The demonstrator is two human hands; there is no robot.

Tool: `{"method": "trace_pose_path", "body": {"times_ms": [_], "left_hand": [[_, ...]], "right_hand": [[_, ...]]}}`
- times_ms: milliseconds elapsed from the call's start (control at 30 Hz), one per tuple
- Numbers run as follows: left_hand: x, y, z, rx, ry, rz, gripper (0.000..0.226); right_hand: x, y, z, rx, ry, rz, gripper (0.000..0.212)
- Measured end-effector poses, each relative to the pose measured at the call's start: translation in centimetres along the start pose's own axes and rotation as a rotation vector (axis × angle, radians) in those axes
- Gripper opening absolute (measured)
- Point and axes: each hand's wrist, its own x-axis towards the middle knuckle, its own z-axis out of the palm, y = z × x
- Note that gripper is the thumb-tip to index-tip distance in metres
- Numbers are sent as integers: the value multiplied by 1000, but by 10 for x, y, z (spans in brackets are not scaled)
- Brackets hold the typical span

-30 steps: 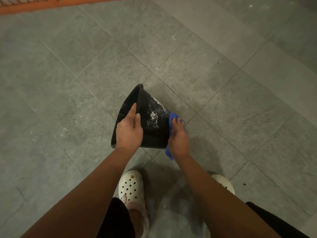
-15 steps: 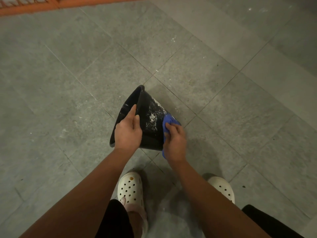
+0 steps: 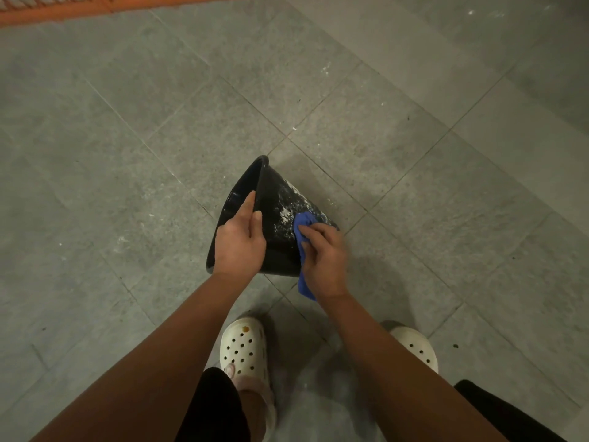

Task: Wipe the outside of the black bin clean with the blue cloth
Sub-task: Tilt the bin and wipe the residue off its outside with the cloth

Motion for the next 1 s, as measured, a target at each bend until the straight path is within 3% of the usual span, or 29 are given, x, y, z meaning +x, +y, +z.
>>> {"method": "trace_pose_path", "body": {"times_ms": [100, 267, 467, 667, 900, 1000], "left_hand": [[-3, -1, -1, -13, -9, -8, 43], [-1, -1, -2, -62, 8, -44, 43], [-4, -1, 2, 19, 2, 32, 43], [-5, 3, 1, 20, 7, 24, 42], [3, 5, -4, 2, -50, -3, 41], [2, 8, -4, -11, -65, -6, 41]], "right_hand": [[14, 1, 1, -94, -69, -42, 38], [-1, 6, 0, -75, -22, 132, 34], [8, 0, -2, -78, -50, -86, 39], [-1, 11, 1, -84, -9, 98, 35], [-12, 4, 7, -108, -12, -260, 29], [0, 4, 5, -59, 33, -267, 28]]}}
